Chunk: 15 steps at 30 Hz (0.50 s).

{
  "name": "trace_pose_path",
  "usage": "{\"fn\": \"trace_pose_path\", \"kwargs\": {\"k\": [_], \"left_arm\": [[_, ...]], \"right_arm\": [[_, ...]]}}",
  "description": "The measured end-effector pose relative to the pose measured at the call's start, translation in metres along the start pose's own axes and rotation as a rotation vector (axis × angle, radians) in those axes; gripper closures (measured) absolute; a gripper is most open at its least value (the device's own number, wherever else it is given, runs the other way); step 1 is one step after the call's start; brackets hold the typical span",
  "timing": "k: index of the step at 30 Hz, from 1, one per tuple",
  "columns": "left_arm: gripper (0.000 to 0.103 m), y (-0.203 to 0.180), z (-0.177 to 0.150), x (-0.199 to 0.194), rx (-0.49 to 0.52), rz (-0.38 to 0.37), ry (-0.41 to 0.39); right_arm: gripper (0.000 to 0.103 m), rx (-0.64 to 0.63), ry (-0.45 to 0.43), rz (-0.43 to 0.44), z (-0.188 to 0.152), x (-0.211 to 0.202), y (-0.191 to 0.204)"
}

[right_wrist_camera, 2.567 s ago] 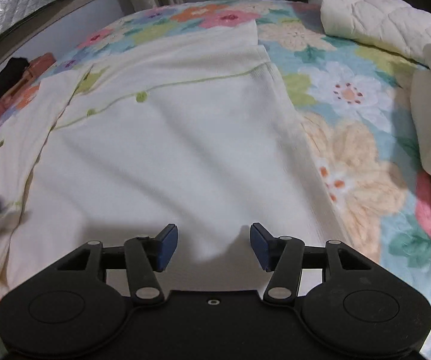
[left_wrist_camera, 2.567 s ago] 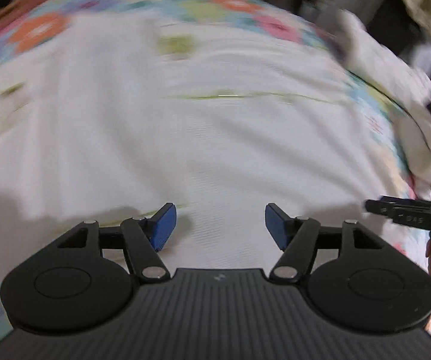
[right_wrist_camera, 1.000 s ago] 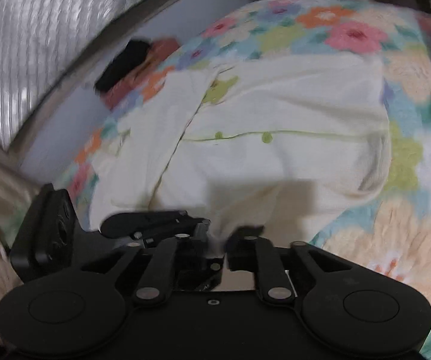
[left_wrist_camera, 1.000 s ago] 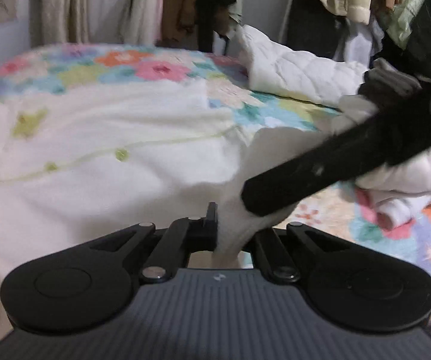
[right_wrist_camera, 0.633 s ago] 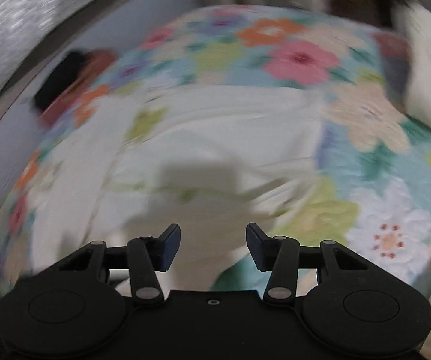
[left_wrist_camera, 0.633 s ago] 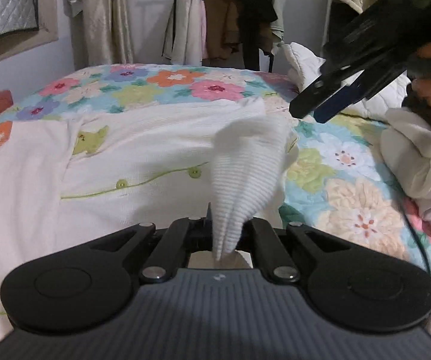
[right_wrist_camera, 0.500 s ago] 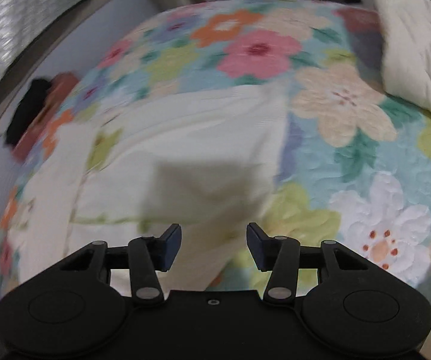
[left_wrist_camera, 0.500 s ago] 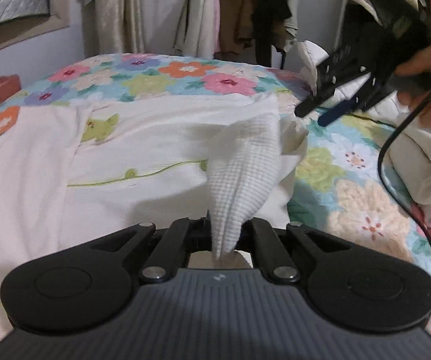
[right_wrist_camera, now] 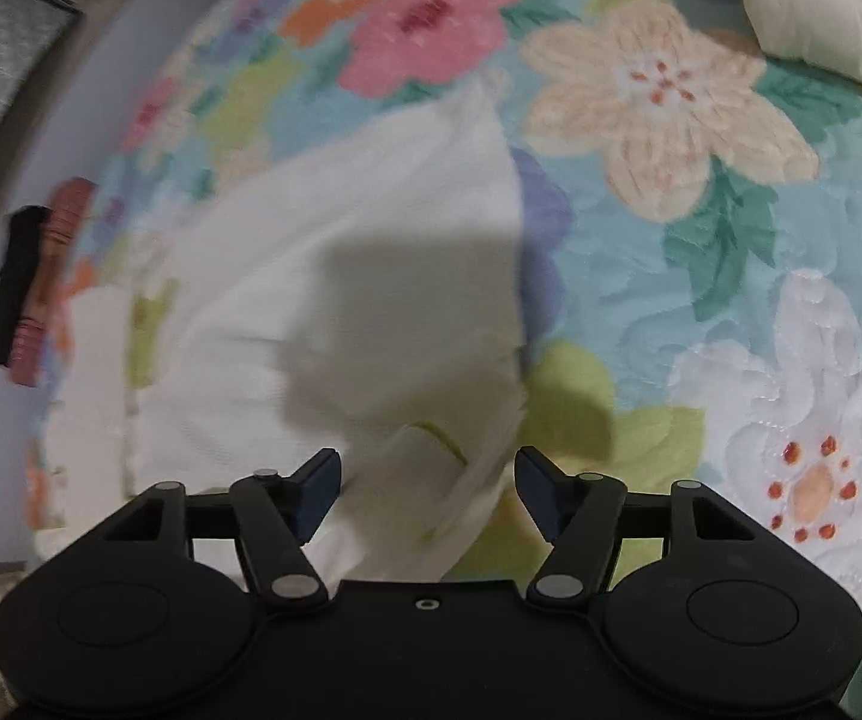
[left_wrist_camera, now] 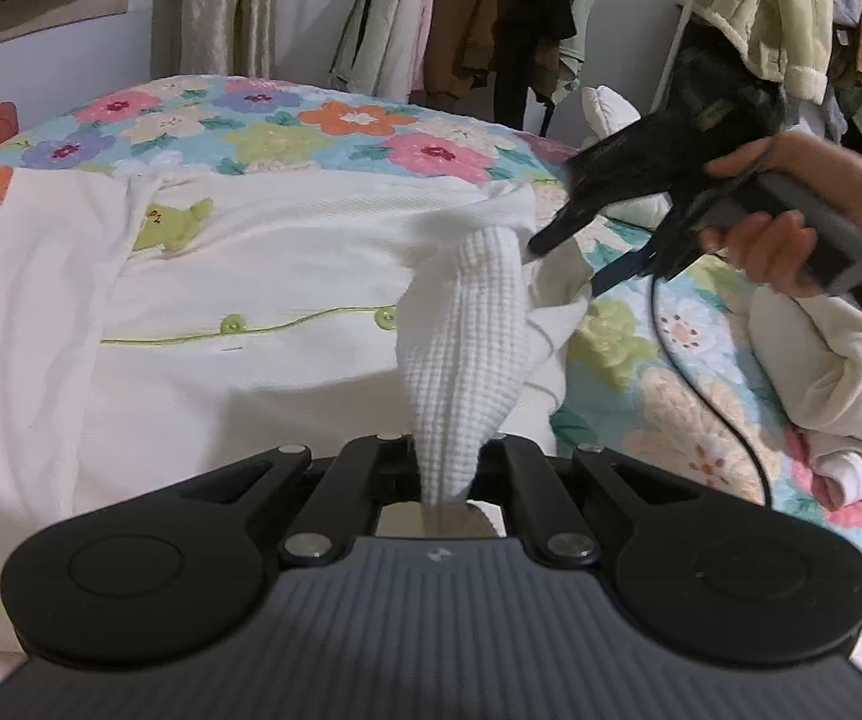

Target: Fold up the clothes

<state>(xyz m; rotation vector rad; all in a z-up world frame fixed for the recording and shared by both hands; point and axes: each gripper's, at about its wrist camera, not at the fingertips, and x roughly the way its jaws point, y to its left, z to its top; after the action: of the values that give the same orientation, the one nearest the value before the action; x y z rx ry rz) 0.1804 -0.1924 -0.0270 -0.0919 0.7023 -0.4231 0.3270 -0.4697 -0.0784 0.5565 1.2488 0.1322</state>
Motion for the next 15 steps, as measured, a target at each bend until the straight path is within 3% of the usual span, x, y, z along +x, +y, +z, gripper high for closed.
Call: {"fn": "trace_pose_path", "kwargs": {"k": [3, 4, 5, 8, 13, 15], "left_arm": [[0.100, -0.001, -0.003, -0.001, -0.002, -0.003, 0.000], [0.100, -0.001, -0.003, 0.000, -0.005, 0.000, 0.004], [0.100, 0.000, -0.003, 0.001, -0.009, 0.002, 0.006], [0.100, 0.004, -0.001, 0.001, -0.039, 0.006, 0.000], [0.100, 0.020, 0.010, -0.008, -0.131, 0.013, -0.031], [0.100, 0.025, 0.017, -0.018, -0.123, 0.081, -0.072]], "right_arm": [[0.034, 0.030, 0.010, 0.039, 0.001, 0.010, -0.003], [0.042, 0.006, 0.023, 0.030, -0.001, 0.013, 0.000], [0.063, -0.032, 0.026, 0.001, -0.003, 0.015, 0.005], [0.084, -0.159, 0.000, -0.052, -0.008, 0.014, 0.020], [0.086, -0.321, -0.064, -0.054, -0.004, 0.002, 0.070], [0.086, -0.387, -0.088, -0.053, -0.002, -0.002, 0.093]]}}
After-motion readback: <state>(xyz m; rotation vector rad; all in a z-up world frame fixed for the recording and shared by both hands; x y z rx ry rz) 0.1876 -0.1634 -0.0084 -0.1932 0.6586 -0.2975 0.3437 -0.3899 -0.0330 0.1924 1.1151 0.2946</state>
